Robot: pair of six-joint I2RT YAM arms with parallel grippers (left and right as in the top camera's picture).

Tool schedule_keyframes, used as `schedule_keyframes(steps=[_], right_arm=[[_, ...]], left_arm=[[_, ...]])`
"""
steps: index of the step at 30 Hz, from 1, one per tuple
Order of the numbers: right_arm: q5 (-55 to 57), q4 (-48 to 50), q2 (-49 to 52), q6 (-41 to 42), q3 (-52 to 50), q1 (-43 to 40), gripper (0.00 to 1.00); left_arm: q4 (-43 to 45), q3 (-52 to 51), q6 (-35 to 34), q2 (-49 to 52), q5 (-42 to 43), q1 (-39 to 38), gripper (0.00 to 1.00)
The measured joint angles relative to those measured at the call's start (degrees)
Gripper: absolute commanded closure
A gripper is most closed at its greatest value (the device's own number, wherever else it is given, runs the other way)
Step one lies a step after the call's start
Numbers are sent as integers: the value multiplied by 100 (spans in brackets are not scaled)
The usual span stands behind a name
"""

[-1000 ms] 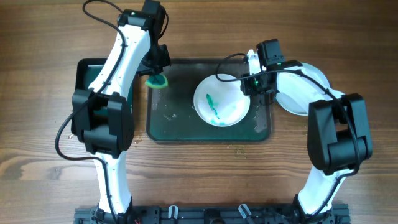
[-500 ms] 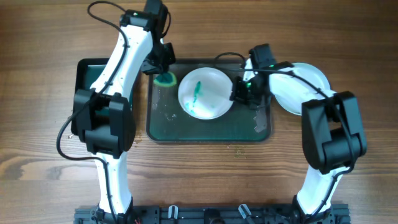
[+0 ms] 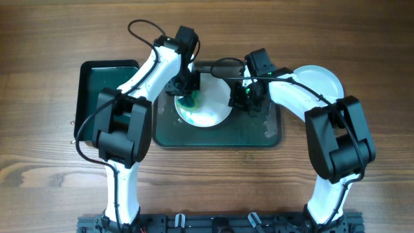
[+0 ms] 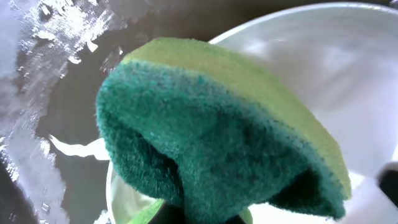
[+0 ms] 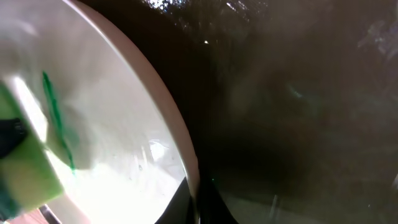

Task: Clean dirty plates on tray and stack at the side
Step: 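Scrub the back plate with the sponge while the right gripper holds it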

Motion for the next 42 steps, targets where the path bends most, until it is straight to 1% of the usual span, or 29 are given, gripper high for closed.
schedule_keyframes(steps=[6, 10, 12, 14, 15, 18, 20, 23, 24, 26, 27, 28, 30, 33, 36, 38, 40, 42], right_arm=[[2, -4, 0, -2, 0, 0, 96], [22, -22, 0, -2, 0, -7, 96], [37, -22, 0, -4, 0, -11, 96], [42, -22, 0, -4, 0, -11, 96], [42, -24, 0, -4, 0, -11, 96], [42, -20, 0, -2, 0, -11, 96], [44, -9, 0, 0, 0, -11, 96], [46, 4, 0, 33, 0, -11, 95], [48, 37, 0, 46, 0, -11, 96], [46, 44, 2, 46, 0, -11, 96], [46, 44, 2, 46, 0, -11, 96], [46, 46, 2, 46, 0, -11, 96], [44, 63, 2, 46, 0, -11, 96], [2, 120, 4, 44, 0, 33, 96], [-85, 109, 4, 42, 0, 70, 96], [-87, 79, 4, 39, 0, 70, 96], [-87, 37, 4, 37, 0, 57, 96], [-87, 13, 4, 17, 0, 37, 96]], left_arm=[[584, -577, 391, -111, 201, 22, 96], [713, -719, 511, -179, 437, 28, 96], [800, -763, 614, -181, 811, 17, 96], [997, -861, 750, -173, 1537, -81, 96], [1088, -892, 785, -160, 1757, -129, 96], [1423, -909, 824, -105, 2173, -229, 96], [1681, -933, 809, -96, 2247, -245, 96], [2140, -946, 501, -96, 1882, -232, 96], [2369, -944, 160, -98, 1346, -232, 96], [2448, -922, -256, -122, 649, -245, 96], [2448, -903, -424, -142, 197, -258, 96], [2439, -898, -507, -151, -13, -260, 96], [2297, -859, -745, -162, -820, -275, 96], [1937, -817, -935, -164, -1521, -326, 96], [1565, -789, -914, -177, -1659, -339, 96], [1447, -774, -667, -184, -1482, -328, 96], [1316, -754, -258, -192, -1032, -251, 96], [1110, -737, 293, -197, -247, -105, 96]])
